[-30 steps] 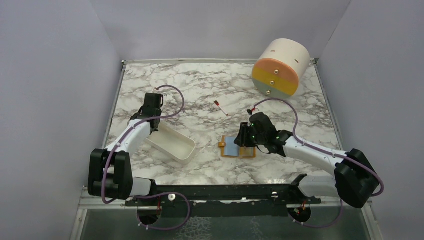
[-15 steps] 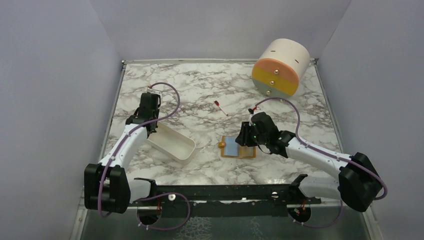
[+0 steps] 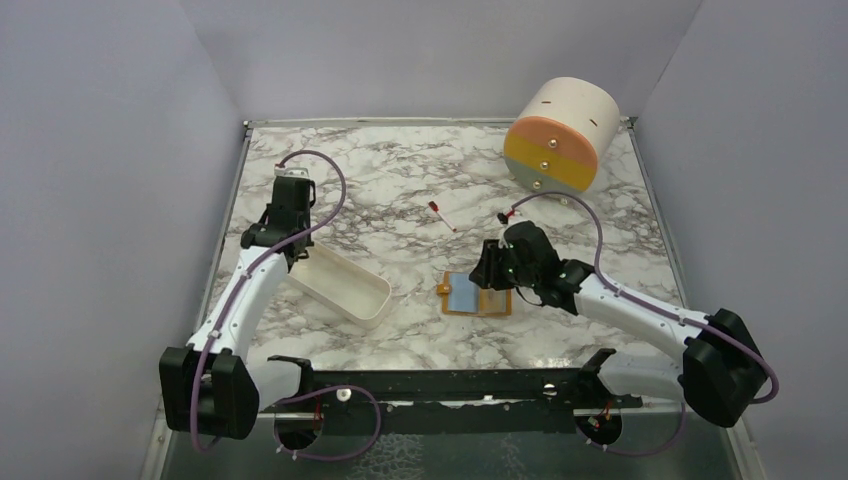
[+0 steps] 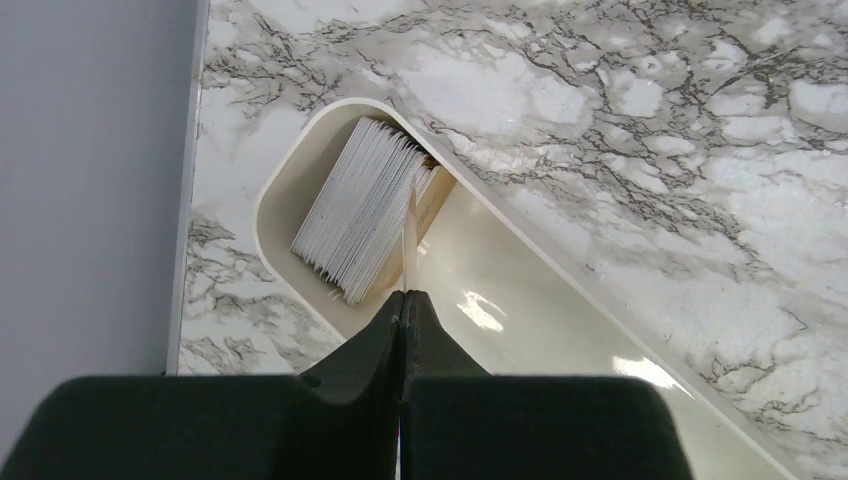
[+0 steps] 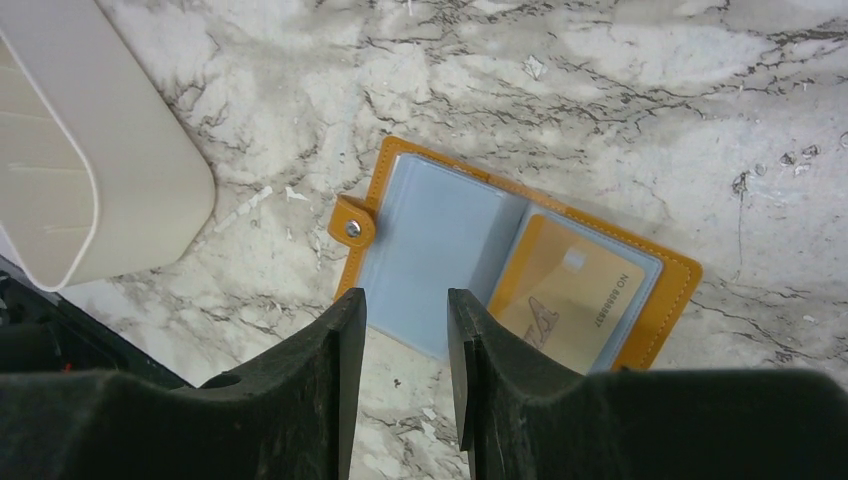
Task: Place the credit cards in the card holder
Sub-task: Pick up the credit card from the storage box.
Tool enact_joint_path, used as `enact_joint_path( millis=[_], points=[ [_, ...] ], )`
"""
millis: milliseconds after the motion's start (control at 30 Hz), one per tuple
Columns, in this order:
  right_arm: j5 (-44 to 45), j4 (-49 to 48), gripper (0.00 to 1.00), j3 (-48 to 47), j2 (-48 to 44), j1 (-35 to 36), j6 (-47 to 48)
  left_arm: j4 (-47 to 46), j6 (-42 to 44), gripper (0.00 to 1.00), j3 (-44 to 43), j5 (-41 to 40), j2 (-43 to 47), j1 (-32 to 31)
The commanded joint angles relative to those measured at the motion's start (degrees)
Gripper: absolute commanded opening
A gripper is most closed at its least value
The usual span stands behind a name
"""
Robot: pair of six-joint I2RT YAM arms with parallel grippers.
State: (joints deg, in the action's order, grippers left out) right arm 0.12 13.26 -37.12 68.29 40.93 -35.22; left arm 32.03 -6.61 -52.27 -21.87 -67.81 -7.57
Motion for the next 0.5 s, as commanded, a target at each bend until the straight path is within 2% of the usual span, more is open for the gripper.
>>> enact_joint_path(
  millis=[0, 233, 467],
  points=[
    [-3.21, -1.76, 0.36, -2.48, -1.58, 0.39, 0.18, 3.92, -4.91, 0.0, -1.94, 0.68, 3.77, 0.27],
    [-15.76, -13.21, 0.4, -1.43, -0.69, 0.47, -2.51, 5.82, -6.69, 0.0, -2.87, 7.41, 10.07, 0.27],
    [-24.93, -27.6, 0.58, -2.24, 4.16, 0.91, -8.92, 5.86, -11.0, 0.0, -2.59, 21.95, 14.95, 0.28]
  ],
)
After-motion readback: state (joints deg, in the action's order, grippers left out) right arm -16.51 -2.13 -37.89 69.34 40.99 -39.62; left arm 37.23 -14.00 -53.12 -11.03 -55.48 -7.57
